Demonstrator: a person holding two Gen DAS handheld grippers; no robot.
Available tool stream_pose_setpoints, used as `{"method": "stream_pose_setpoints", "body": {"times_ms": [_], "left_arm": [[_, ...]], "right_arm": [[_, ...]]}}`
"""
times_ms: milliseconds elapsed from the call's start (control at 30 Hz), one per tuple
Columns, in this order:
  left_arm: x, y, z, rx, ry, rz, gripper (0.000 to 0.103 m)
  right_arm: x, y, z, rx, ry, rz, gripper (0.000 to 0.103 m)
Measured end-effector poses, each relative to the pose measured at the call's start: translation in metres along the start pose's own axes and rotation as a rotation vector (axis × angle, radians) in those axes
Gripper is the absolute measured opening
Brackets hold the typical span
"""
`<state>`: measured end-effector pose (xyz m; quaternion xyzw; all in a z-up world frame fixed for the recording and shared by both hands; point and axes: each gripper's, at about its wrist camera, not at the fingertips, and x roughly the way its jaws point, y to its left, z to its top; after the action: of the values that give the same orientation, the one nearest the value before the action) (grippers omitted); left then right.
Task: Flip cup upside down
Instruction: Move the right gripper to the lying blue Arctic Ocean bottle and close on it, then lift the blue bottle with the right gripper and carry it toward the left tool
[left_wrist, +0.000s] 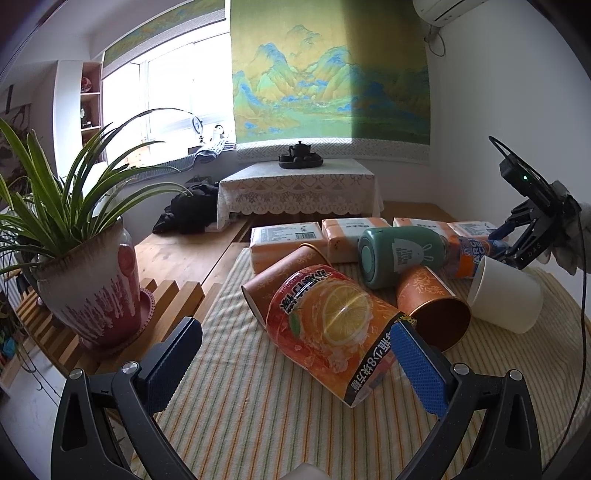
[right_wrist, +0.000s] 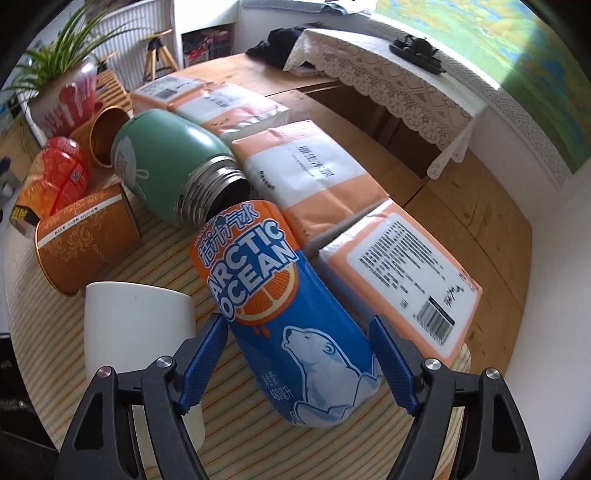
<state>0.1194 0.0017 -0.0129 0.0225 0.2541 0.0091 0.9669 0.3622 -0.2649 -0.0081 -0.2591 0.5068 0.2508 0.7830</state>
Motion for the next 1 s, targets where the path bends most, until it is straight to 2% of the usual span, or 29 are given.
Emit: {"method": "stream_pose_setpoints", "body": {"times_ms": [100, 200, 333, 567, 800, 1000], "left_arm": [[0.003, 0.003, 0.000, -0.010, 0.011, -0.001, 0.103], [0.006, 0.004, 0.000, -0.019, 0.022, 0.000, 0.103], [0.008, 0.005, 0.000, -0.023, 0.023, 0.001, 0.103], [0.009, 0.005, 0.000, -0.020, 0.022, 0.008, 0.103], [0.008, 0.010, 0.000, -0.025, 0.021, 0.014, 0.103], [0.002, 0.010, 0.000, -0.024, 0.012, -0.001, 0.103]], "right_arm": [[0.002, 0.005, 0.003, -0.035, 0.011, 0.012, 0.076], [0.002, 0.007, 0.004, -0.069, 0.034, 0.009, 0.071], [0.003, 0.008, 0.004, -0.074, 0.042, 0.015, 0.070], [0.007, 0.011, 0.009, -0.097, 0.057, 0.067, 0.068], [-0.001, 0.015, 0.003, -0.105, 0.065, 0.023, 0.065], [-0.035, 0.006, -0.009, -0.050, 0.003, -0.046, 0.064]]}}
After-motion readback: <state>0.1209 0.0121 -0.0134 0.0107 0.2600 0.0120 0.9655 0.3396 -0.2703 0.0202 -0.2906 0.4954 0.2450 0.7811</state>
